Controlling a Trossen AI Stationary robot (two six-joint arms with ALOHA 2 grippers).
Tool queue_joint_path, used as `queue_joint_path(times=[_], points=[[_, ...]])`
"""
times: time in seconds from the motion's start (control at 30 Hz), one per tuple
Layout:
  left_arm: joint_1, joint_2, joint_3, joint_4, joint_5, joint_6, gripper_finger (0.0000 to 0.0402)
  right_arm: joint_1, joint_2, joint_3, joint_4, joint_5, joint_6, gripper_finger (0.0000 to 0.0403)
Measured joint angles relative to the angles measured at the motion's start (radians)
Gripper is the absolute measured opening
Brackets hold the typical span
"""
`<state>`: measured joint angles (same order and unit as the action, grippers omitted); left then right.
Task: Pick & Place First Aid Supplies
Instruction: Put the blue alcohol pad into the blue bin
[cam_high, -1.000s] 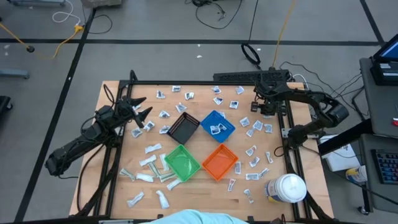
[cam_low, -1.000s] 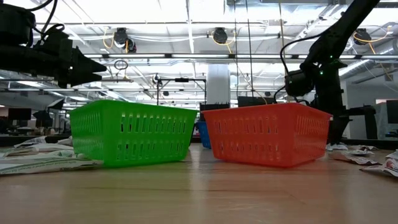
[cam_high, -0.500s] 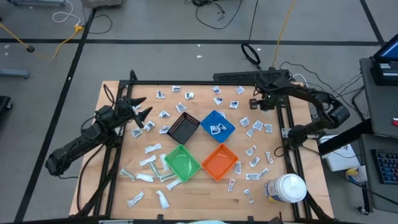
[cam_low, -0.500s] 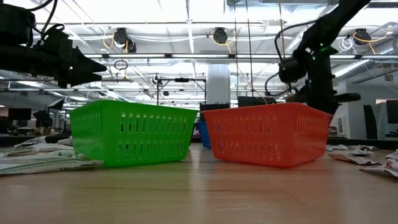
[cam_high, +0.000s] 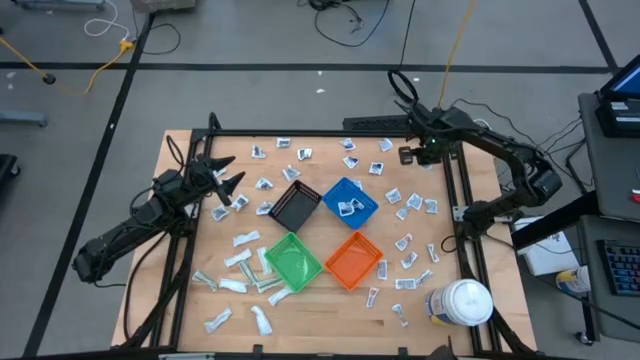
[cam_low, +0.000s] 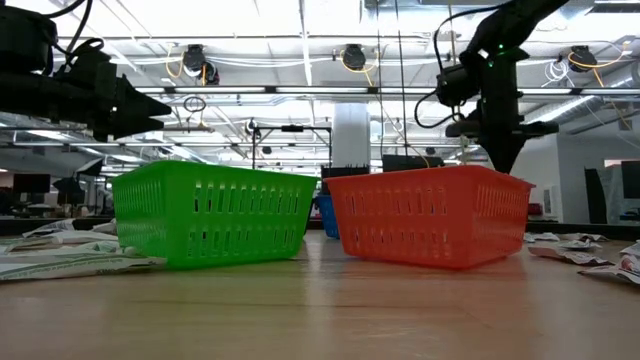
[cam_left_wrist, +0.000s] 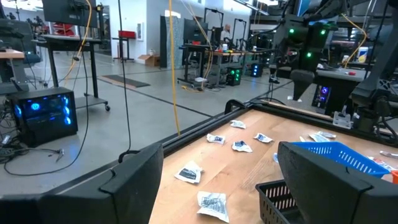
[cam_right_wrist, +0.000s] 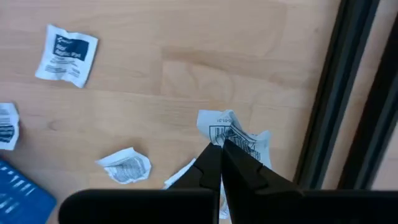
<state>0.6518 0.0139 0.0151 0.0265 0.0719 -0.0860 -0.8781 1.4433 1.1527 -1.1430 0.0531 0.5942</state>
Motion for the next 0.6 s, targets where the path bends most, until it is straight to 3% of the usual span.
queue_joint_path(times=[0.6], points=[[0.000,0.000,0.000,0.000,0.000,0.000,0.0324,0.330,0.177,0.149,0.082,-0.006,-0.082,0.0000]])
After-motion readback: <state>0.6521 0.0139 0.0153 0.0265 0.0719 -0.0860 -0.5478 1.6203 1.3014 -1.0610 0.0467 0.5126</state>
